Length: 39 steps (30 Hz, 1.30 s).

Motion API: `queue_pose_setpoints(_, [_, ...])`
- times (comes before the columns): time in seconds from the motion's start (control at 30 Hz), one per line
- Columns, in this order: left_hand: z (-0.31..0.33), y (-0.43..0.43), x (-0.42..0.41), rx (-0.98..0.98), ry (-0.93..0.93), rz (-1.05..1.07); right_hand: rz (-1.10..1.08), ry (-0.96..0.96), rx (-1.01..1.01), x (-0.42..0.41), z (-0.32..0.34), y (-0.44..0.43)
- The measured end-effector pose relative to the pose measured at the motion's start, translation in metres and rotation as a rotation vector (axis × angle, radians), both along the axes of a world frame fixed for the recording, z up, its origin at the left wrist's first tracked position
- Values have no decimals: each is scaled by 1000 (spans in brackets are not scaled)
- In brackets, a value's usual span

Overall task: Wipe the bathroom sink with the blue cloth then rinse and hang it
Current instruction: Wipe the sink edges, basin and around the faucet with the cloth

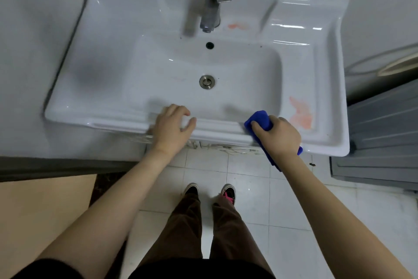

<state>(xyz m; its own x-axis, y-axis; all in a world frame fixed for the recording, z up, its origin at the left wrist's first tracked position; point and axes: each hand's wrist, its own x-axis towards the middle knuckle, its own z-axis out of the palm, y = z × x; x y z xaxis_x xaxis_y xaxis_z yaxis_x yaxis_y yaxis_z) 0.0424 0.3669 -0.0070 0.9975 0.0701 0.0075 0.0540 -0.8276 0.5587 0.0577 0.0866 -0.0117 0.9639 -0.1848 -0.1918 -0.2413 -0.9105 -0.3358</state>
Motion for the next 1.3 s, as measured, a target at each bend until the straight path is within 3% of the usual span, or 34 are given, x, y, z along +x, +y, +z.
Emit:
queue_pose_setpoints(0.1, [-12, -74, -3, 14, 39, -139, 10, -4, 7, 1, -3, -1])
queue_pose_setpoints(0.2, [-29, -103, -9, 139, -16, -115, 36, -61, 33, -1, -8, -4])
queue_pose_setpoints(0.5, [-39, -106, -8, 144, -160, -36, -38, -151, -38, -11, 0, -112])
queue_pose_setpoints(0.63, [-39, -109, -8, 171, -187, -35, -69, -164, -73, -10, -5, -87])
queue_pose_setpoints(0.8, [-38, -107, -9, 199, -190, -62, 86, -202, 29, -3, -15, 3])
queue_pose_setpoints(0.9, [-34, -106, -8, 166, -130, -74, 77, -192, 42, -5, -11, -19])
queue_pose_setpoints(1.1, [-36, -106, -8, 159, -154, -67, -86, -157, -126, -11, 1, -124])
queue_pose_setpoints(1.3, [-43, -105, -7, 187, -203, -82, -85, -123, -101, -9, -3, -65])
